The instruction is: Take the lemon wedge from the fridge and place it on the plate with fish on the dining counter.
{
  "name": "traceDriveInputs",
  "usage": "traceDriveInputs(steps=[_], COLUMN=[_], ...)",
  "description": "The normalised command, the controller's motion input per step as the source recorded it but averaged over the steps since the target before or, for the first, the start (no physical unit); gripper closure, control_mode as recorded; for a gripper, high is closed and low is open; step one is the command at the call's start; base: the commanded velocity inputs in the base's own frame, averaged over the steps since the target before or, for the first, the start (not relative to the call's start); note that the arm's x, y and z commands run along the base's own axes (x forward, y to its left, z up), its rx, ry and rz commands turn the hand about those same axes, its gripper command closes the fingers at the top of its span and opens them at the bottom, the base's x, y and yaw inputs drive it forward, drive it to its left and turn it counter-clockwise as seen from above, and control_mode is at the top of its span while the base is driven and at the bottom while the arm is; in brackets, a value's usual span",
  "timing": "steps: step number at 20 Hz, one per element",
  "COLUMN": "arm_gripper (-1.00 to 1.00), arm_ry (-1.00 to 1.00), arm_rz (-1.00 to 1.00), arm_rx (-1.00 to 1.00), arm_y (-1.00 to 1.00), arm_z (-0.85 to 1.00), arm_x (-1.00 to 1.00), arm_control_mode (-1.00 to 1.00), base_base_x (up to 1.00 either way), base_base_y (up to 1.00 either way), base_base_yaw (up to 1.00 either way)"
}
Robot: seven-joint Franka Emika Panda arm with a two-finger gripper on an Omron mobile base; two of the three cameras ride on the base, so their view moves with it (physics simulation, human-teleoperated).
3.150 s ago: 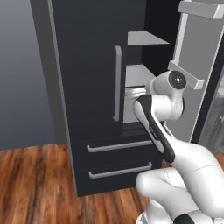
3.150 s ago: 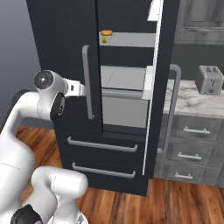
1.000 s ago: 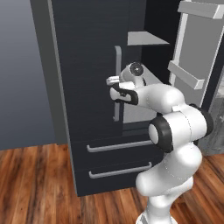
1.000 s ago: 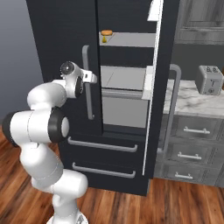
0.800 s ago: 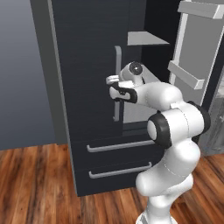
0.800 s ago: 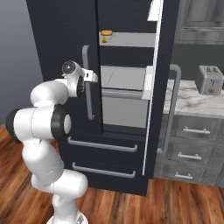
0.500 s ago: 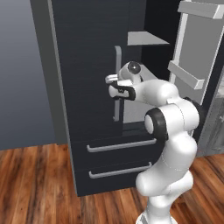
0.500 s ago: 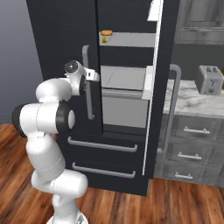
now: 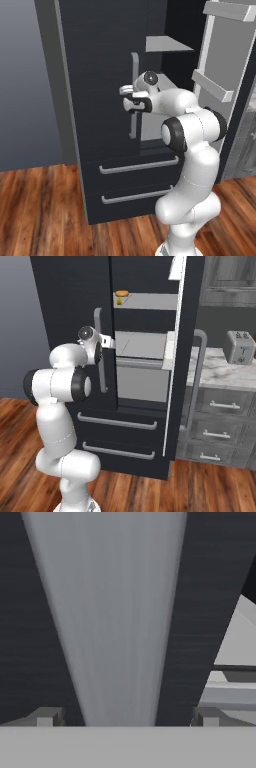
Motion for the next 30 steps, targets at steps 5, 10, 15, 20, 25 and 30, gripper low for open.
traceDriveInputs(steps=[5, 10, 15, 20, 25, 30], arm_gripper=[-1.0, 1.0, 1.0, 1.0, 1.0, 1.0], arm_ry=[-0.03, 0.0, 0.0, 0.0, 0.0, 0.0], arm_rz=[0.0, 0.0, 0.0, 0.0, 0.01, 0.01], arm_rx=[-0.01, 0.0, 0.0, 0.0, 0.05, 0.01], arm_y=[0.0, 0.0, 0.0, 0.0, 0.25, 0.82], arm_z=[-0.13, -0.01, 0.0, 0.0, 0.0, 0.0], arm_x=[0.39, 0.13, 0.0, -0.11, -0.49, -0.67], arm_control_mode=[-1.0, -1.0, -1.0, -1.0, -1.0, -1.0], base_base_x=[0.0, 0.0, 0.0, 0.0, 0.0, 0.0], base_base_y=[0.0, 0.0, 0.0, 0.0, 0.0, 0.0], base_base_yaw=[0.0, 0.0, 0.0, 0.0, 0.0, 0.0])
